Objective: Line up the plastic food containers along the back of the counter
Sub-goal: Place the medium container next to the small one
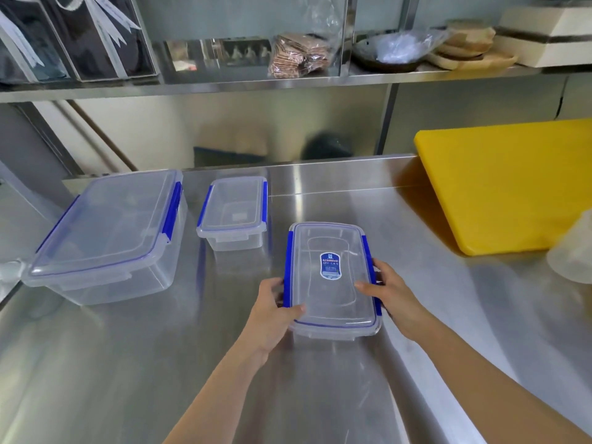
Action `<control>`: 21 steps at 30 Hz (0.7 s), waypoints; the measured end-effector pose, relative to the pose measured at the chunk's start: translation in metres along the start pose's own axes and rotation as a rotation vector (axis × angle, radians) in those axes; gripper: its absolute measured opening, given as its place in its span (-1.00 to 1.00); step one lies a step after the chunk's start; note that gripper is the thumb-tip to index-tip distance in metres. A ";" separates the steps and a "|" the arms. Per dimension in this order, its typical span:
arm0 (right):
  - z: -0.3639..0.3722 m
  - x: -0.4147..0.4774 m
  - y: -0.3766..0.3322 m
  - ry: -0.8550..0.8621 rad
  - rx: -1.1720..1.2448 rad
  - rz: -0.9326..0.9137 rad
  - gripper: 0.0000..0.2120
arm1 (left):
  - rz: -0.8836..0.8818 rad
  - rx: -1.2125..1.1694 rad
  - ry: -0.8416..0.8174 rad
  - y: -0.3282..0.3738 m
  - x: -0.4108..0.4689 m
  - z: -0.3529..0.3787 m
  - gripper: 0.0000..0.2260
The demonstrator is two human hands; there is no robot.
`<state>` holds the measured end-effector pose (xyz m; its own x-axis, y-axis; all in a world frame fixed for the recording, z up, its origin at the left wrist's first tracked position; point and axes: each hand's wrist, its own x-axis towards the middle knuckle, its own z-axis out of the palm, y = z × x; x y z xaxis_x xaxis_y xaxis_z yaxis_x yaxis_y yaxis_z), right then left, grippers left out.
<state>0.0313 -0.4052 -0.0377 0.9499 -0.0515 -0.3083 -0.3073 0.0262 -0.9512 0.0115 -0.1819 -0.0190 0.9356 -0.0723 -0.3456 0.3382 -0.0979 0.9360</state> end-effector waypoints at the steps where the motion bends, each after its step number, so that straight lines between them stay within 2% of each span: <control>1: -0.001 0.009 -0.004 -0.041 0.032 -0.005 -0.52 | 0.028 -0.036 0.025 0.004 0.010 0.002 -0.65; 4: 0.001 0.036 -0.014 -0.111 0.047 -0.032 -0.48 | 0.071 -0.121 0.093 0.014 0.041 0.009 -0.72; 12: 0.018 0.127 -0.033 0.048 0.000 -0.108 -0.58 | 0.120 -0.022 0.122 0.030 0.124 0.016 -0.76; 17: 0.031 0.172 -0.039 0.098 0.016 -0.147 -0.60 | 0.069 0.059 0.151 0.049 0.168 0.014 -0.58; 21: 0.038 0.188 -0.047 0.117 -0.013 -0.180 -0.59 | 0.071 0.152 0.184 0.053 0.192 0.011 -0.55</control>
<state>0.2266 -0.3776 -0.0510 0.9768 -0.1694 -0.1313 -0.1344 -0.0070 -0.9909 0.2084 -0.2117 -0.0363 0.9638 0.0960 -0.2488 0.2653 -0.2483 0.9317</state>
